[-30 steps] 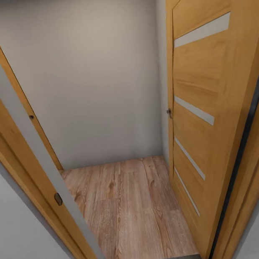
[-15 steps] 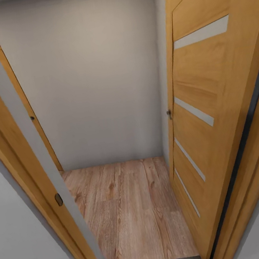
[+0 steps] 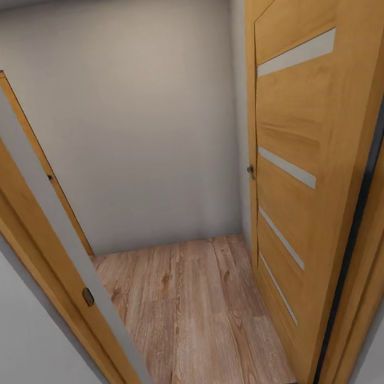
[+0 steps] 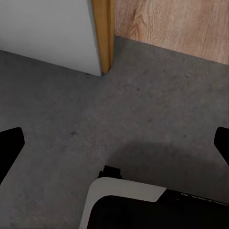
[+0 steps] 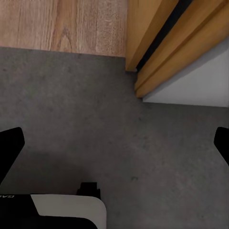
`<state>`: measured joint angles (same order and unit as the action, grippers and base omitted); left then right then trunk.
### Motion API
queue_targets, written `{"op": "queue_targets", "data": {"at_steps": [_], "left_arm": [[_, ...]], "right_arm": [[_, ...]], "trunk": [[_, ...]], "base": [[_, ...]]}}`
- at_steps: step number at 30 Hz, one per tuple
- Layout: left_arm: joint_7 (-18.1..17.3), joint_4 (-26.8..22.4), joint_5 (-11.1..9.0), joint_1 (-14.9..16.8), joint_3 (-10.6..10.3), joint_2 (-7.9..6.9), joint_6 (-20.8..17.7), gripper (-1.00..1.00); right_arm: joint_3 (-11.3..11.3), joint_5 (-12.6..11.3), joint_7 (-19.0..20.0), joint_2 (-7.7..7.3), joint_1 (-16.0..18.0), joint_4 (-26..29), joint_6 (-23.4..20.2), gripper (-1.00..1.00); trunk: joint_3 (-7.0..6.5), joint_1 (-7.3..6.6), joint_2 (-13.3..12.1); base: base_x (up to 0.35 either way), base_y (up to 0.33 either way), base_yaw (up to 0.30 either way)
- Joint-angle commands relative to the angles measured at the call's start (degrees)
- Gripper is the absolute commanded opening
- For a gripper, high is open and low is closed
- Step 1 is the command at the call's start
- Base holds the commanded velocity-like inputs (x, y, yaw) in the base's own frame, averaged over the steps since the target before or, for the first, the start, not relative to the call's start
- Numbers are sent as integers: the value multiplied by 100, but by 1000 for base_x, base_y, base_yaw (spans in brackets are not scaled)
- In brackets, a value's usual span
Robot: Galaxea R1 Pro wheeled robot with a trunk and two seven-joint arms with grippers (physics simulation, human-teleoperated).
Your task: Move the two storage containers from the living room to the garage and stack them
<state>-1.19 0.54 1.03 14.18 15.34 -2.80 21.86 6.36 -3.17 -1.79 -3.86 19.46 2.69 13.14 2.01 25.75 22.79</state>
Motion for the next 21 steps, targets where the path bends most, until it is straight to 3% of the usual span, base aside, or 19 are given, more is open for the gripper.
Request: {"op": "queue_targets", "data": {"at_steps": [1, 21], "left_arm": [[-13, 8, 11, 6, 30, -1, 20, 100], [-13, 9, 11, 6, 30, -1, 20, 100]], "right_arm": [[50, -33, -18, 0, 5, -5, 16, 100], [60, -43, -6, 0, 5, -6, 11, 100]], "trunk": [[13, 3, 13], [12, 3, 13]], "base": [[0, 0, 0], [6, 0, 0]]}}
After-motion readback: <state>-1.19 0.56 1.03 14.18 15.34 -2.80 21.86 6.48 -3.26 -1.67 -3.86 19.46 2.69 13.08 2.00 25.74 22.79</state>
